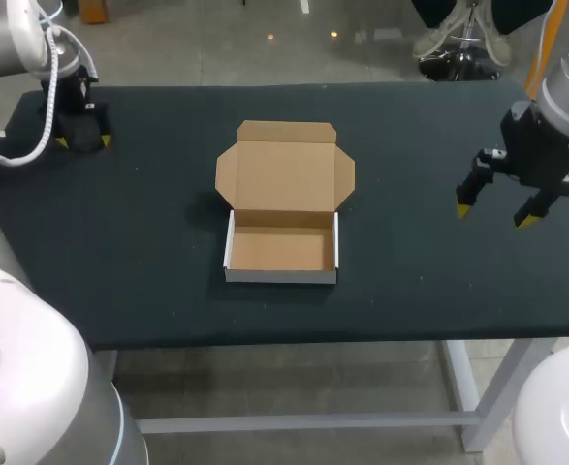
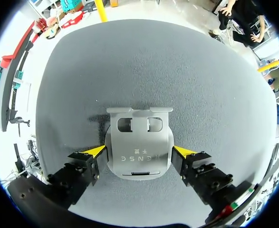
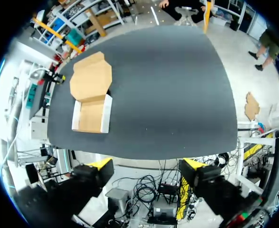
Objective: Assemble the packaging by folding the flat box into shape, placing the metal phone stand inside, and closing the box properly
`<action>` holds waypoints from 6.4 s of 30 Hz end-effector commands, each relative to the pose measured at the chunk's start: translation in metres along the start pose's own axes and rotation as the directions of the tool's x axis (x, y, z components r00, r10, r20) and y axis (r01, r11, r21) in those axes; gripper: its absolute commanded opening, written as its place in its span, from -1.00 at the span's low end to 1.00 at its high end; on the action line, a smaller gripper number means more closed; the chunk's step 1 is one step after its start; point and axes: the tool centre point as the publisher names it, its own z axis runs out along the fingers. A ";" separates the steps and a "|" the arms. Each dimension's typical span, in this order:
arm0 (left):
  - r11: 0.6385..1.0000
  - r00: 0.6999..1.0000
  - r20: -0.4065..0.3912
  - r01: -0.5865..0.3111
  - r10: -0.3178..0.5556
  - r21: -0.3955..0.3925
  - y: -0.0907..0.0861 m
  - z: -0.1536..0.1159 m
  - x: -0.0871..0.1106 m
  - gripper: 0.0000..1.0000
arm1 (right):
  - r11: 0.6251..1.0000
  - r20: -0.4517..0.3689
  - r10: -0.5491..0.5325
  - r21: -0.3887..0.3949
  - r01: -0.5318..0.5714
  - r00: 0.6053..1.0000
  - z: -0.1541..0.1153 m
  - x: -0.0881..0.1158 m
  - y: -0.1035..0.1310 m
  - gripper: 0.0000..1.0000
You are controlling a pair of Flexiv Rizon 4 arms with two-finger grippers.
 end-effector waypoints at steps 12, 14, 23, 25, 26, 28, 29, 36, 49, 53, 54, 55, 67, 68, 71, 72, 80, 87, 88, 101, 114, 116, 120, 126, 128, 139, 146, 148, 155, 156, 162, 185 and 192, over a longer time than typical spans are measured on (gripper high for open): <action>0.999 1.000 0.013 0.013 -0.012 -0.038 -0.014 0.007 -0.001 0.62 | 1.000 0.002 0.000 0.004 0.000 1.000 -0.002 0.001 0.000 1.00; 0.999 1.000 0.014 0.013 -0.012 -0.039 -0.015 0.008 -0.001 0.47 | 1.000 0.002 0.000 0.004 0.000 1.000 -0.002 0.001 0.000 1.00; 0.999 1.000 0.013 0.018 -0.018 -0.038 -0.015 0.008 -0.003 -1.00 | 1.000 0.002 0.000 0.004 0.000 1.000 -0.002 0.001 0.000 1.00; 0.999 1.000 0.012 0.017 -0.017 -0.035 -0.014 0.007 -0.003 -1.00 | 1.000 0.002 0.000 0.004 0.000 1.000 -0.002 0.001 0.000 1.00; 0.999 1.000 0.011 0.017 -0.017 -0.034 -0.014 0.006 -0.004 -1.00 | 1.000 0.002 0.000 0.004 0.000 1.000 -0.002 0.001 0.000 1.00; 1.000 1.000 0.009 0.015 -0.015 -0.027 -0.012 0.003 -0.004 -1.00 | 1.000 0.002 0.000 0.004 0.000 1.000 -0.002 0.001 0.000 1.00; 1.000 1.000 0.008 0.015 -0.015 -0.026 -0.012 0.002 -0.004 -1.00 | 1.000 0.002 0.000 0.004 0.000 1.000 -0.002 0.001 0.000 1.00; 1.000 1.000 0.002 0.002 -0.002 0.010 -0.003 -0.014 -0.006 -1.00 | 1.000 0.002 0.000 0.004 0.000 1.000 -0.002 0.001 0.000 1.00; 0.999 1.000 -0.019 -0.018 0.019 0.051 0.030 -0.037 -0.004 -1.00 | 1.000 0.002 0.000 0.004 0.000 1.000 -0.002 0.001 0.000 1.00; 0.998 0.999 -0.026 -0.022 0.024 0.061 0.037 -0.041 -0.003 -1.00 | 1.000 0.002 0.000 0.004 0.000 1.000 -0.002 0.001 0.000 1.00; 0.998 0.999 -0.026 -0.023 0.025 0.063 0.039 -0.042 -0.002 -1.00 | 0.999 -0.010 -0.042 -0.018 0.042 0.999 0.000 0.001 0.003 1.00; 0.997 0.999 -0.024 -0.025 0.027 0.066 0.042 -0.043 -0.001 -1.00 | 0.995 0.004 -0.088 -0.038 0.088 0.996 0.001 0.002 0.006 1.00; 0.995 0.998 -0.029 -0.047 0.049 0.082 0.077 -0.062 0.004 -1.00 | 0.804 -0.038 -0.577 -0.200 0.560 0.816 0.010 0.018 0.020 1.00; 0.995 0.998 -0.029 -0.048 0.051 0.084 0.080 -0.063 0.005 -1.00 | 0.783 -0.057 -0.607 -0.211 0.585 0.793 0.010 0.019 0.019 1.00; 0.995 0.998 -0.031 -0.051 0.054 0.088 0.090 -0.067 0.006 -1.00 | 0.720 -0.090 -0.685 -0.242 0.651 0.723 0.010 0.020 0.017 1.00; 0.995 0.998 -0.037 -0.055 0.059 0.088 0.093 -0.069 0.007 -1.00 | 0.708 -0.093 -0.696 -0.251 0.660 0.711 0.011 0.019 0.017 1.00; 0.992 0.997 -0.032 -0.073 0.077 0.107 0.117 -0.084 0.015 -1.00 | 0.557 -0.095 -0.824 -0.311 0.770 0.558 0.013 0.019 0.014 1.00; 0.990 0.996 -0.023 -0.080 0.083 0.117 0.135 -0.095 0.023 -1.00 | 0.550 -0.108 -0.831 -0.301 0.779 0.545 0.013 0.020 0.014 1.00; 0.990 0.996 -0.020 -0.081 0.083 0.117 0.138 -0.096 0.024 -1.00 | 0.550 -0.108 -0.831 -0.301 0.779 0.545 0.013 0.020 0.014 1.00; 0.989 0.997 -0.003 -0.080 0.081 0.122 0.162 -0.104 0.030 -1.00 | 0.343 0.020 -0.928 -0.349 0.872 0.372 0.034 0.039 0.029 1.00; 0.989 0.996 0.021 -0.084 0.082 0.119 0.174 -0.108 0.034 -1.00 | 0.268 0.021 -0.956 -0.343 0.900 0.293 0.065 0.046 0.042 1.00; 0.989 0.996 0.023 -0.087 0.084 0.118 0.175 -0.109 0.035 -1.00 | 0.268 0.018 -0.956 -0.347 0.899 0.292 0.067 0.044 0.041 1.00; 0.989 0.996 0.021 -0.089 0.087 0.120 0.176 -0.110 0.036 -1.00 | 0.261 0.016 -0.958 -0.354 0.898 0.285 0.072 0.042 0.040 1.00; 0.989 0.996 0.025 -0.089 0.087 0.119 0.178 -0.110 0.038 -1.00 | 0.260 0.014 -0.959 -0.353 0.899 0.283 0.080 0.043 0.043 1.00; 0.989 0.996 0.026 -0.087 0.084 0.121 0.179 -0.111 0.039 -1.00 | 0.263 0.011 -0.959 -0.350 0.899 0.285 0.082 0.042 0.044 1.00; 0.993 0.997 0.043 -0.066 0.062 0.099 0.188 -0.124 0.041 -1.00 | 0.263 0.011 -0.959 -0.350 0.899 0.285 0.082 0.042 0.044 1.00; 0.993 0.996 0.019 -0.091 0.090 0.075 0.205 -0.142 0.045 -1.00 | 0.263 0.011 -0.959 -0.350 0.899 0.285 0.082 0.042 0.044 1.00; 0.992 0.994 0.015 -0.107 0.106 0.069 0.211 -0.145 0.048 -1.00 | 0.263 0.011 -0.959 -0.350 0.899 0.285 0.082 0.042 0.044 1.00; 0.985 0.987 0.003 -0.161 0.161 0.059 0.235 -0.150 0.063 -1.00 | 0.263 0.011 -0.959 -0.350 0.899 0.285 0.082 0.042 0.044 1.00; 0.985 0.987 0.002 -0.163 0.163 0.059 0.239 -0.150 0.066 -1.00 | 0.263 0.011 -0.959 -0.350 0.899 0.285 0.082 0.042 0.044 1.00; 0.977 0.979 -0.006 -0.204 0.205 0.066 0.260 -0.153 0.085 -1.00 | 0.263 0.011 -0.959 -0.350 0.899 0.285 0.082 0.042 0.044 1.00; 0.921 0.922 -0.011 -0.386 0.387 0.054 0.312 -0.147 0.189 -1.00 | 0.263 0.011 -0.959 -0.350 0.899 0.285 0.082 0.042 0.044 1.00; 0.897 0.897 -0.015 -0.440 0.441 0.053 0.320 -0.145 0.217 -1.00 | 0.263 0.011 -0.959 -0.350 0.899 0.285 0.082 0.042 0.044 1.00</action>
